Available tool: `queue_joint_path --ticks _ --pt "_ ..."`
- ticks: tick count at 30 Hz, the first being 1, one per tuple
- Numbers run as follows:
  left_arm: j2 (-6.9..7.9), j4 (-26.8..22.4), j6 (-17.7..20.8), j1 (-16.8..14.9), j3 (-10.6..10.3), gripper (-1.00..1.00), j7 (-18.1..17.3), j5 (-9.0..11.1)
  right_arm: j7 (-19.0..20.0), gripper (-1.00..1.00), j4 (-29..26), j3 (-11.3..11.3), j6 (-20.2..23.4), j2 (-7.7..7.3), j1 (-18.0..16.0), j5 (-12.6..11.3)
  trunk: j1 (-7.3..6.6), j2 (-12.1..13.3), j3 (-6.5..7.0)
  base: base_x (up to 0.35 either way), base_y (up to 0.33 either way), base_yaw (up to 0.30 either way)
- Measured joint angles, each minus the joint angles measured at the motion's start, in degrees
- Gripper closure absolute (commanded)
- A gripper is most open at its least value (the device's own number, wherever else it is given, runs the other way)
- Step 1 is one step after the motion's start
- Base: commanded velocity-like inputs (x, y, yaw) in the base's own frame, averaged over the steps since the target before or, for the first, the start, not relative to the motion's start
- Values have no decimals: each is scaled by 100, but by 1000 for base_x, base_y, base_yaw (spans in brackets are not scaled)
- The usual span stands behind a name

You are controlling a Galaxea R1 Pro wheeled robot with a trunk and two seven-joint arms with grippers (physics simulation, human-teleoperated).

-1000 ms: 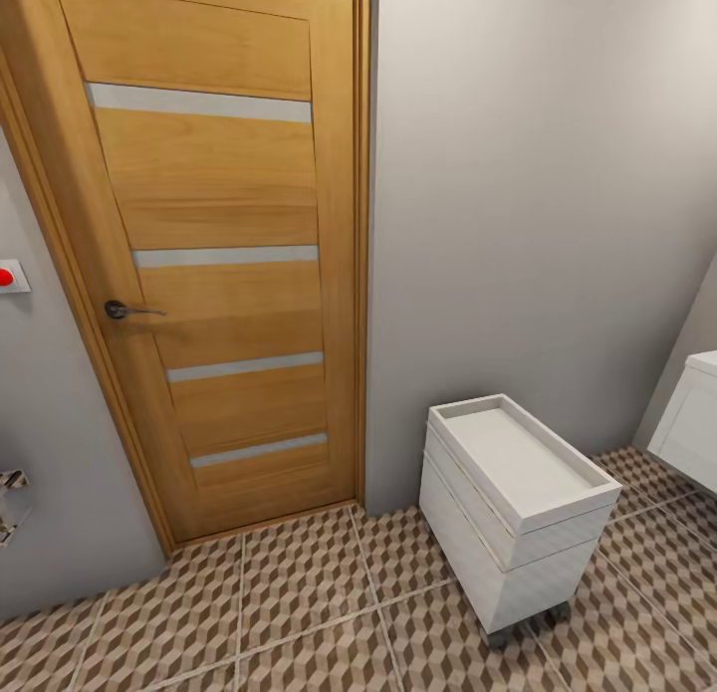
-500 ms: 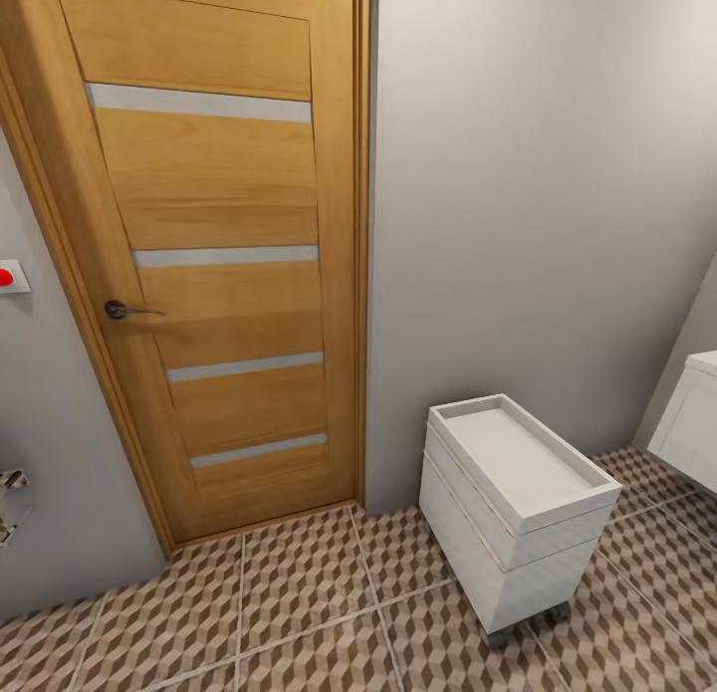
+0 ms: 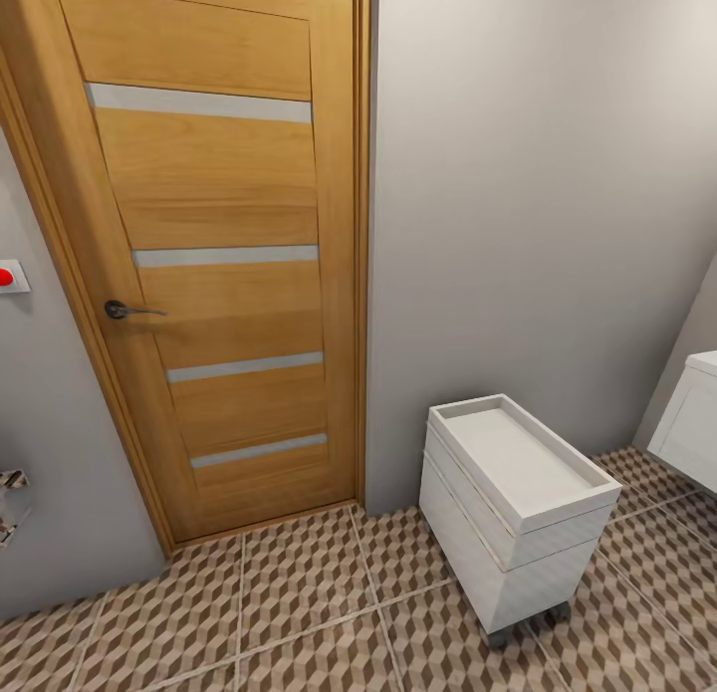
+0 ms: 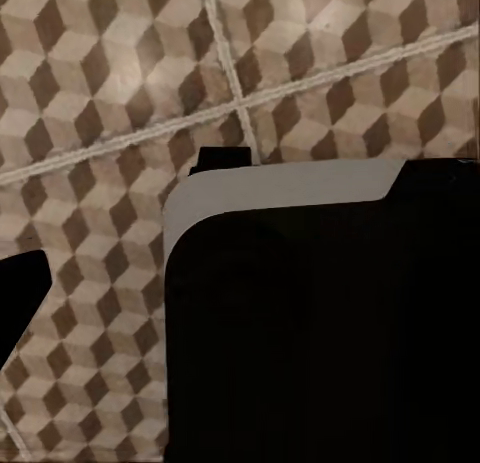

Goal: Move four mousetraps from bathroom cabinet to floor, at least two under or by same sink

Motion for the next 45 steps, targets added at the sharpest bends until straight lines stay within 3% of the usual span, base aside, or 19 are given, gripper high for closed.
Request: queue_joint_path --ticks 3,7,24,31,33,37,41,45 --pt "-44 511 -17 1 -2 -100 -11 -6 13 -100 5 -8 -3 8 0 -13 0 0 0 0 0 0" --pt "-64 823 -27 1 -3 -100 -21 -8 26 -100 7 -25 3 15 0 -22 0 0 0 0 0 0" --pt "-55 1393 1 4 40 -100 6 18 14 -100 -125 -31 -26 20 0 -19 0 0 -1 0 0 0" --pt "-33 1387 -25 -2 61 -100 -9 17 -3 -100 -601 -24 -40 2 -1 11 0 0 -1 0 0 0" --pt "-27 1214 -30 -5 73 -100 -2 17 -12 -100 -869 -23 -41 -1 -1 21 0 0 1 0 0 0" --pt "-11 313 -33 -4 82 -100 10 20 -37 -100 -1374 -24 -37 -10 -1 34 0 0 1 0 0 0" --pt "-8 -1078 -14 -4 88 -100 -1 64 -69 -100 -1975 -22 -39 -23 -1 45 0 0 2 0 0 0" --pt "-21 -1832 -20 -2 100 -100 5 197 -82 -100 -2237 -25 -82 -28 0 45 0 0 1 0 0 0"
